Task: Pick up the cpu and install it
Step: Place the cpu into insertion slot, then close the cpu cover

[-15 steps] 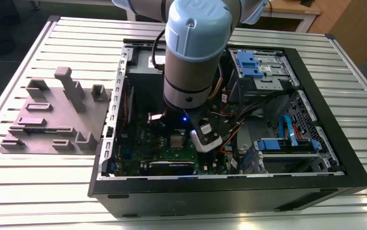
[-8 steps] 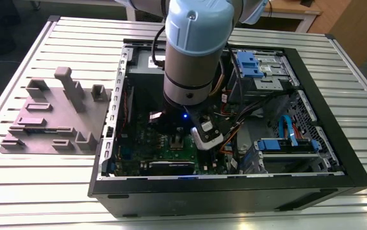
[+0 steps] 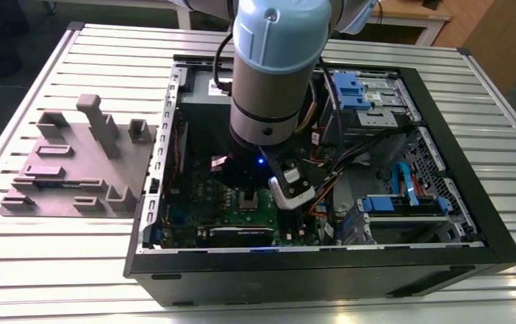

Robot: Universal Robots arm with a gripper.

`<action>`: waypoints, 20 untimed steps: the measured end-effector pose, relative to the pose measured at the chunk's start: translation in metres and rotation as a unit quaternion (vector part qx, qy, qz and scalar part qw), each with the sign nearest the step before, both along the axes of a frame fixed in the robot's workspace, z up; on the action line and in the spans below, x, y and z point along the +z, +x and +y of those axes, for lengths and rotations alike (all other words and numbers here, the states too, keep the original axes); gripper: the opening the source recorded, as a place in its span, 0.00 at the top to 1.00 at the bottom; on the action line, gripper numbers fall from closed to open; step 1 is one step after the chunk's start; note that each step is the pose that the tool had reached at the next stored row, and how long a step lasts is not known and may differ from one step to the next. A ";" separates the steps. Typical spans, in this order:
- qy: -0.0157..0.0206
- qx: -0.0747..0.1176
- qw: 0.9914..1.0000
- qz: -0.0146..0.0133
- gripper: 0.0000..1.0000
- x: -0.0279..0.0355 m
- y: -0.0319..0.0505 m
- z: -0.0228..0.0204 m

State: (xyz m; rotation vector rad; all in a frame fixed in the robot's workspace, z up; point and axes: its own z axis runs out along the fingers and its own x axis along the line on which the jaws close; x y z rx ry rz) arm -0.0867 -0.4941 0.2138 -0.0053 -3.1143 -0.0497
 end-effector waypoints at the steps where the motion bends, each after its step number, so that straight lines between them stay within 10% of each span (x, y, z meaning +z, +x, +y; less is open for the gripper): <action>1: 0.000 0.000 1.000 0.000 0.90 0.0000 0.0000 0.0000; 20: 0.000 0.000 1.000 0.000 0.90 0.0017 -0.0001 0.0000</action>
